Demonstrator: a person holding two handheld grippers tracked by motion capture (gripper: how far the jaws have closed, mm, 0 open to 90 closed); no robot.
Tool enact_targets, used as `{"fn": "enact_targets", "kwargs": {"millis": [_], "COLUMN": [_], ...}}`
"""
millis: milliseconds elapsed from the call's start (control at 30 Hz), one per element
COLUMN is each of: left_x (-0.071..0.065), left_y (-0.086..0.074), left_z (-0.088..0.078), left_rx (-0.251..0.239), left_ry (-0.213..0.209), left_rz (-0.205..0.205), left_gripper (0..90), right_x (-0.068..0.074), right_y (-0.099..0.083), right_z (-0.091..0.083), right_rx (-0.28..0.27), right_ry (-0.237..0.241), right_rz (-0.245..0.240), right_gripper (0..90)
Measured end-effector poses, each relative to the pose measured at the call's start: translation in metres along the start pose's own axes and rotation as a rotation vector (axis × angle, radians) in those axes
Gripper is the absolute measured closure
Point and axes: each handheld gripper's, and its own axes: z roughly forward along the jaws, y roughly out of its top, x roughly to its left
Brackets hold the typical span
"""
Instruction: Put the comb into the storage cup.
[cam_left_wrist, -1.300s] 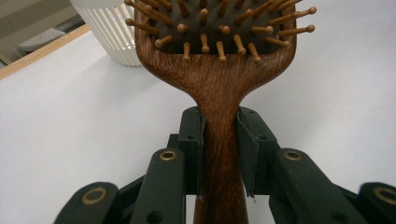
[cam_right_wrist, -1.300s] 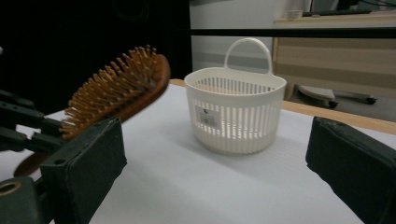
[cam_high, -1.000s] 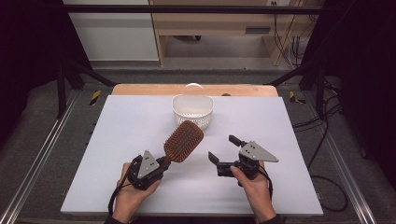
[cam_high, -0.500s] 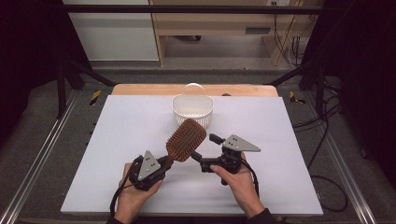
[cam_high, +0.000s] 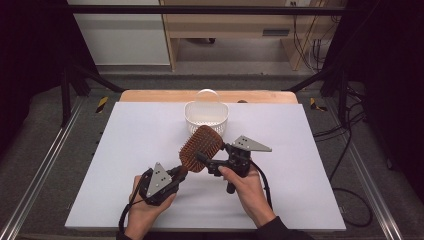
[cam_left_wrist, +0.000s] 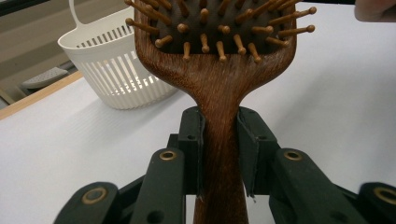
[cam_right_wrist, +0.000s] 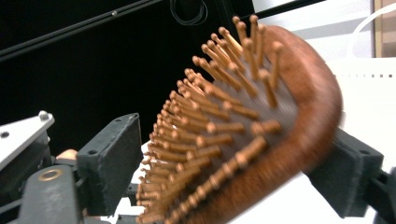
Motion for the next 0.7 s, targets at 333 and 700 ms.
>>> {"fn": "enact_targets", "kwargs": {"millis": [333,700], "left_x": [-0.001,0.007], "left_y": [-0.006,-0.011], "left_z": [0.002,0.003], "left_rx": [-0.012,-0.030], "left_ry": [-0.007,-0.008], "left_rz": [-0.004,-0.034], "left_gripper": [72.1,72.2], "right_x": [-0.001,0.001], "right_y": [0.000,0.007], "right_z": [0.004,0.011], "right_rx": [-0.015,-0.014], "right_ry": [0.019,0.034], "right_rz": [0.055,0.087], "right_gripper": [28.8,35.5]}}
